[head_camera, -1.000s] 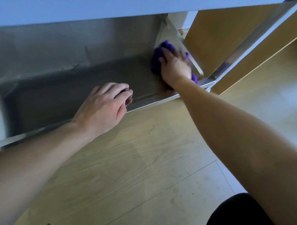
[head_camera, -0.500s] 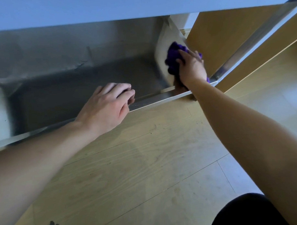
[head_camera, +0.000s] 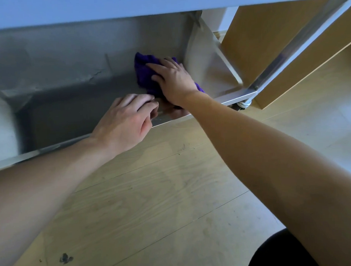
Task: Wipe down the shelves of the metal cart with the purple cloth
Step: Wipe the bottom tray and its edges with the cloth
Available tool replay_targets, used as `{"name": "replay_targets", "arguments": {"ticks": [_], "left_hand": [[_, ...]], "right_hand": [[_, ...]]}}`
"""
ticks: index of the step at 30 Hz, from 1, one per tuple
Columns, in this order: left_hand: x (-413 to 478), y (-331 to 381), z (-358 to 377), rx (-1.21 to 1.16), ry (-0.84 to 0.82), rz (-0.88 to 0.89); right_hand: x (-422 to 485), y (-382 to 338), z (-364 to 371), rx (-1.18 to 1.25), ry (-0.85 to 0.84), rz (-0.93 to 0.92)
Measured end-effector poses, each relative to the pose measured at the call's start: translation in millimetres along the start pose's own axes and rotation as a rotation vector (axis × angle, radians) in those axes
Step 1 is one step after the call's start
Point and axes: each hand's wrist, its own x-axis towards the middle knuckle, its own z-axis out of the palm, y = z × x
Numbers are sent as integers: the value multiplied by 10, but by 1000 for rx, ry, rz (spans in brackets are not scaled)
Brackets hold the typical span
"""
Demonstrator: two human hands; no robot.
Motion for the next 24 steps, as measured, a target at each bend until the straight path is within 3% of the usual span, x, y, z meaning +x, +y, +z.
{"name": "replay_targets", "arguments": {"ticks": [6,11,13,19,22,24], "left_hand": [[-70,-90,-53,-59,10,-12],[-312,-315,-209,9,21,-69],[-411,-378,-268,31,10,-100],[-705,-543,-405,79,6,-108],[-813,-647,-456,100,5,-132],[-870,-680,-476,106,9,-156]], "right_hand": [[-272,659,-251,-16,121,401],[-216,407,-147,-118,142,576],[-123,81,-6,-142,132,521],[10,-812,243,-56,43,-11],[6,-668,212,-10,49,-83],[-7,-421,153,-7,105,-15]]}}
